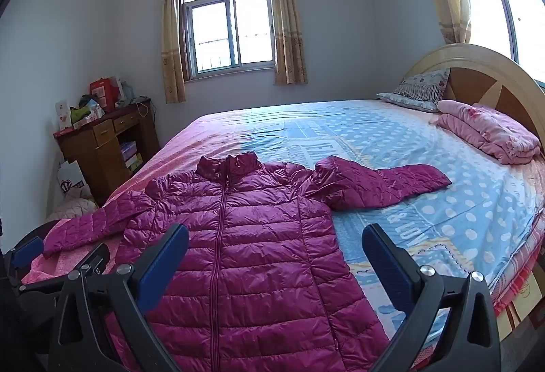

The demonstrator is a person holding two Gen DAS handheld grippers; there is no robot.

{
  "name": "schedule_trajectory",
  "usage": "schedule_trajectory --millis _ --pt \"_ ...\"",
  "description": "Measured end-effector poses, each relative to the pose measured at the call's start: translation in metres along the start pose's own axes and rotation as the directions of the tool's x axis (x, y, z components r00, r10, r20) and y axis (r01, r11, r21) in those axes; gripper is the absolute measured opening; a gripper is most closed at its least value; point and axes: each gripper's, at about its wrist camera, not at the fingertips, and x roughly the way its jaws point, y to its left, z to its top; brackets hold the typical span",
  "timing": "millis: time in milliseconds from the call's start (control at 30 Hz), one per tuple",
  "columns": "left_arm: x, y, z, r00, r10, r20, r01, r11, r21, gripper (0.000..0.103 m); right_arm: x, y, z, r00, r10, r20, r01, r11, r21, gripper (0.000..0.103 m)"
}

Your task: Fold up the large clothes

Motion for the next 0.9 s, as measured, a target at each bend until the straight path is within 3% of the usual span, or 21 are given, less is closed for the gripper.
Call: schedule_trajectory --millis 233,900 --pt "0.003 -0.015 -0.002 1.0 -0.018 0.009 0.017 0.999 0.032 0.103 0.0 0.001 -0.001 1.0 0.003 0.0 -0.003 1.0 0.0 0.102" --pt "-0.001 -0.003 0.0 0.999 -0.036 0.0 0.036 0.999 0.021 0.103 0.004 0.002 -0.001 1.0 0.007 -0.018 -0.007 1.0 0.002 0.102"
